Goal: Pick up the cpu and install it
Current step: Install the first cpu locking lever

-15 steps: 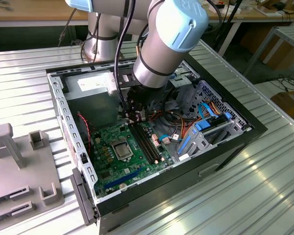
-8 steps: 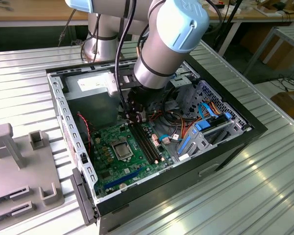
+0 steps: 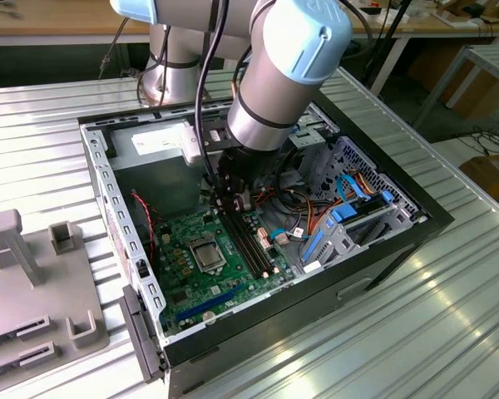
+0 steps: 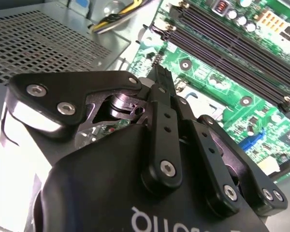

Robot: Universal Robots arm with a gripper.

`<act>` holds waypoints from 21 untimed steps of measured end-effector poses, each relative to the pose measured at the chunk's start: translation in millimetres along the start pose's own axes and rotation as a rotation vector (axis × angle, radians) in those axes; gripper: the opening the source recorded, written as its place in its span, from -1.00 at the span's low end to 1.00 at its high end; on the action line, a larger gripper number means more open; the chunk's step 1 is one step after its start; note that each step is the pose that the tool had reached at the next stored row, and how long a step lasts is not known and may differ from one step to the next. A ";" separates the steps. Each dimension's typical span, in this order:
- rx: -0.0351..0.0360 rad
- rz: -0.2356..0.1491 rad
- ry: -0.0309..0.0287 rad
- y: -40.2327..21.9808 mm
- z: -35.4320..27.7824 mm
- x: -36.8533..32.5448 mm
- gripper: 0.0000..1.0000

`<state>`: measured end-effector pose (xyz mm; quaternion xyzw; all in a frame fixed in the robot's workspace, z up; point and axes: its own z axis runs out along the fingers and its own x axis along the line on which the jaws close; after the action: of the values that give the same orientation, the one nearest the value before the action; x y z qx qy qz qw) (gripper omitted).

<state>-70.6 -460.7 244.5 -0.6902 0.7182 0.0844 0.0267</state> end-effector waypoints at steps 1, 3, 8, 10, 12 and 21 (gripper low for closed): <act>0.0004 0.001 0.0092 0.0 0.0 0.1 -0.79; 0.0013 0.002 0.0285 0.0 0.0 0.2 -0.79; 0.0031 0.005 0.0663 0.0 -0.1 0.3 -0.79; 0.0036 0.006 0.0775 0.0 0.0 0.3 -0.79; 0.0039 0.007 0.0866 0.0 -0.1 0.3 -0.79; 0.0062 0.011 0.1357 0.0 -0.1 0.3 -0.79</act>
<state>-70.6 -461.0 244.5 -0.6904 0.7222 0.0353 -0.0203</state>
